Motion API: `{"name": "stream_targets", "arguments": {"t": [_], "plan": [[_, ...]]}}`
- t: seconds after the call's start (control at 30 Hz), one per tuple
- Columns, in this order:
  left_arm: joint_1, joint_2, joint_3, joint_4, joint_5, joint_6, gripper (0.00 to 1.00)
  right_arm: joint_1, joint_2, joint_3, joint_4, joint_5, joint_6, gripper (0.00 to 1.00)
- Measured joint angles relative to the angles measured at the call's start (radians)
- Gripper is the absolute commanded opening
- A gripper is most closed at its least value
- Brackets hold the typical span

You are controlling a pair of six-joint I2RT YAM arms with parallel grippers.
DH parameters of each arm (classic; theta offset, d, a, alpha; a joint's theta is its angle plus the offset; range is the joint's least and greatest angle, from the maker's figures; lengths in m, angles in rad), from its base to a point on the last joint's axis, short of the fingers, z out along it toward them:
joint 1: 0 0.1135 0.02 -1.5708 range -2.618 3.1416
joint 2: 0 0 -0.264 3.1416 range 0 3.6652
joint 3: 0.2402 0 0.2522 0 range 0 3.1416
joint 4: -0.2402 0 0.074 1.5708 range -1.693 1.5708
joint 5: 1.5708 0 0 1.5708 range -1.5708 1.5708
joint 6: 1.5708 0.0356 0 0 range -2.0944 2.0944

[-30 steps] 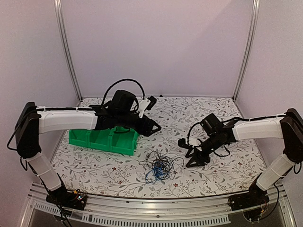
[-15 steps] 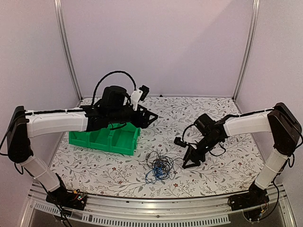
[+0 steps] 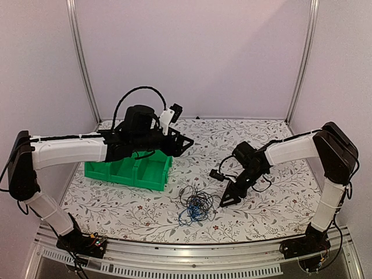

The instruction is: Untangle the cables

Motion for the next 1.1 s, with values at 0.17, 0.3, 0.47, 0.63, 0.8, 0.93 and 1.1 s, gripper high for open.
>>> {"name": "stream_targets", "arguments": {"t": [0.17, 0.3, 0.47, 0.63, 0.8, 0.93, 1.1], "plan": [[0.0, 0.0, -0.001, 0.0, -0.003, 0.0, 0.75, -0.013, -0.01, 0.002, 0.003, 0.045, 0.034, 0.48], [0.0, 0.0, -0.002, 0.0, -0.007, 0.0, 0.75, -0.048, -0.051, 0.001, 0.0, 0.105, 0.053, 0.54], [0.0, 0.0, -0.002, 0.0, -0.007, 0.0, 0.75, -0.069, -0.095, -0.001, 0.009, 0.126, 0.069, 0.55], [0.0, 0.0, -0.002, 0.0, -0.007, 0.001, 0.75, -0.064, -0.048, 0.014, 0.0, 0.059, 0.071, 0.48], [0.0, 0.0, -0.002, 0.0, -0.008, 0.001, 0.75, -0.054, 0.036, 0.055, -0.016, 0.009, 0.07, 0.32], [0.0, 0.0, -0.002, 0.0, -0.006, 0.002, 0.75, -0.047, 0.064, 0.069, -0.029, -0.021, 0.062, 0.03], [0.0, 0.0, -0.005, 0.014, 0.028, 0.01, 0.77, -0.043, 0.078, 0.102, -0.051, -0.042, 0.063, 0.0]]}}
